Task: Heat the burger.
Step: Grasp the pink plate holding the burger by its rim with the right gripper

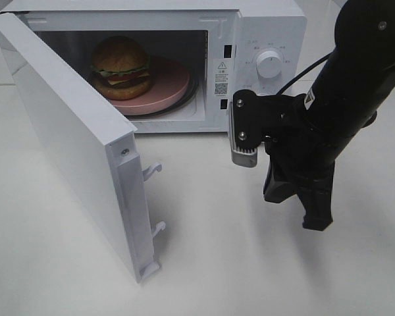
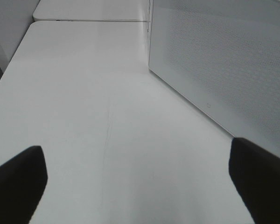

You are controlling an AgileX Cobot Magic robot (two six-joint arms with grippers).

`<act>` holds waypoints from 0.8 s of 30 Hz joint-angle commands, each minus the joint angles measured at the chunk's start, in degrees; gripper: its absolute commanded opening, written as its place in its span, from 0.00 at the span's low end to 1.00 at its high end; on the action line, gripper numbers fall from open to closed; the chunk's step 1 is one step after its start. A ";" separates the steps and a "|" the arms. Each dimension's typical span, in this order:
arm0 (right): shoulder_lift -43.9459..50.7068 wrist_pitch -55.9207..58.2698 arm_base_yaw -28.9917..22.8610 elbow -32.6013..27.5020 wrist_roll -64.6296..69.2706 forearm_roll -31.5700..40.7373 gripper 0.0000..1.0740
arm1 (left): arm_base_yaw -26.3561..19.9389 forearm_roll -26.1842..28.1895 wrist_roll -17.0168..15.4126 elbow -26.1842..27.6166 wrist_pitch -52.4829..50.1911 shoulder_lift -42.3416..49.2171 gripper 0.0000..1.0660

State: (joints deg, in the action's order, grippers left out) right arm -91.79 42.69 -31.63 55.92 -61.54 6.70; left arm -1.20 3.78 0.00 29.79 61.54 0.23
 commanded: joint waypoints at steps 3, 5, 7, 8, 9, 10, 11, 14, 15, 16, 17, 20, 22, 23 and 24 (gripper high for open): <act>0.57 0.00 0.29 0.34 -14.44 -1.55 0.04 | -0.06 0.34 0.00 -0.17 -0.46 1.03 0.92; 0.57 -0.06 0.29 0.34 -15.93 -1.55 0.04 | -0.06 0.34 0.00 -0.17 -0.46 1.03 0.92; 0.57 -1.60 0.29 0.34 -21.77 -1.95 0.05 | -0.06 0.34 0.00 -0.17 -0.46 1.03 0.92; 0.57 -1.60 0.29 0.34 -21.77 -1.95 0.05 | -0.06 0.34 0.00 -0.17 -0.46 1.03 0.92; 0.57 -2.18 0.29 0.34 -22.57 -1.95 0.05 | -0.06 0.34 0.00 -0.17 -0.46 1.03 0.92; 0.57 -3.78 0.23 0.34 -24.01 -1.95 0.06 | -0.06 0.34 0.00 -0.17 -0.46 1.03 0.92; 0.57 -3.78 0.23 0.34 -24.01 -1.95 0.06 | -0.06 0.34 0.00 -0.17 -0.46 1.03 0.92; 0.57 -5.79 0.23 0.34 -24.35 -1.95 0.06 | -0.06 0.34 0.00 -0.17 -0.46 1.03 0.92; 0.57 -6.19 0.23 0.34 -24.35 -2.01 0.07 | -0.06 0.34 0.00 -0.17 -0.46 1.03 0.92; 0.57 -6.70 0.11 0.34 -24.35 -3.21 0.08 | -0.06 0.34 0.00 -0.17 -0.46 1.03 0.92; 0.57 -6.70 0.11 0.34 -24.35 -3.21 0.08 | -0.06 0.34 0.00 -0.17 -0.46 1.03 0.92; 0.57 -7.56 0.11 0.34 -24.35 -4.87 0.11 | -0.06 0.34 0.00 -0.17 -0.46 1.03 0.92; 0.57 -8.42 0.11 0.34 -24.24 -4.93 0.16 | -0.06 0.34 0.00 -0.17 -0.46 1.03 0.92; 0.57 -9.11 0.11 0.34 -24.06 -4.93 0.20 | -0.06 0.34 0.00 -0.17 -0.46 1.03 0.92; 0.57 -10.49 -0.52 0.34 -23.78 -5.04 0.30 | -0.06 0.34 0.00 -0.17 -0.46 1.03 0.92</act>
State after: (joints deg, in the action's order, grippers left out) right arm -91.79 33.80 -31.63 55.92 -85.31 2.01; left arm -1.20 3.78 0.00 29.79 61.54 0.23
